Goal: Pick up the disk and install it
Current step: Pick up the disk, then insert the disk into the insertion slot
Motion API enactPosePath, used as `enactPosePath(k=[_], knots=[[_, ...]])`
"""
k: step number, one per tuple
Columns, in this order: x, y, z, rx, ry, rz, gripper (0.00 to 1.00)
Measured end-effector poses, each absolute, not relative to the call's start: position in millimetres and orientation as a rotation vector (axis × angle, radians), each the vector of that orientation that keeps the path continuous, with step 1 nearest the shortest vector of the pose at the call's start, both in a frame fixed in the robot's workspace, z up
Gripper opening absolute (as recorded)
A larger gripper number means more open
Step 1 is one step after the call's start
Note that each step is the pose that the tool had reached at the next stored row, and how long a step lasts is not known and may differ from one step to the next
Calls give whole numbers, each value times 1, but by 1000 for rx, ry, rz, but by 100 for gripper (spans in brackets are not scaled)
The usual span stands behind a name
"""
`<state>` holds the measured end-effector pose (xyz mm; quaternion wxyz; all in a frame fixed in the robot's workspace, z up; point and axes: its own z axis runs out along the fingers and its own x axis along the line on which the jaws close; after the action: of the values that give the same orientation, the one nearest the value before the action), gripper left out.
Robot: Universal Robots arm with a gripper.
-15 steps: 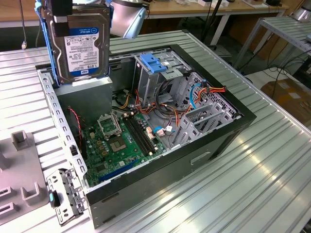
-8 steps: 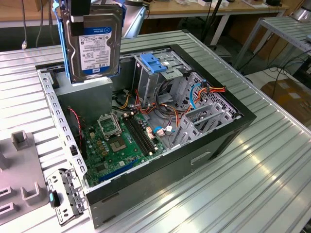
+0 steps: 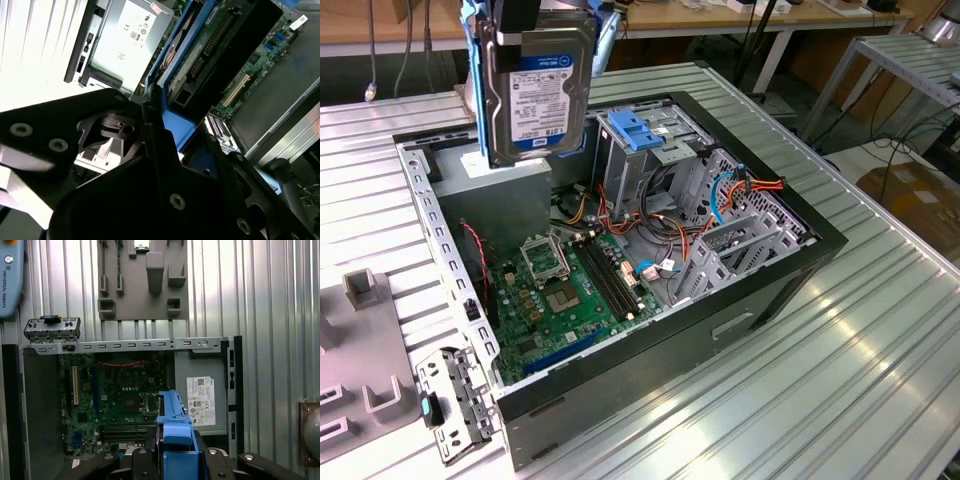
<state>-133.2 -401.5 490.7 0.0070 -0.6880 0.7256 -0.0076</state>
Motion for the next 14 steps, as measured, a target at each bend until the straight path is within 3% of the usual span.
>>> enactPosePath(k=[14], knots=[[-128,-402,491,-2152,2270,-24,37]])
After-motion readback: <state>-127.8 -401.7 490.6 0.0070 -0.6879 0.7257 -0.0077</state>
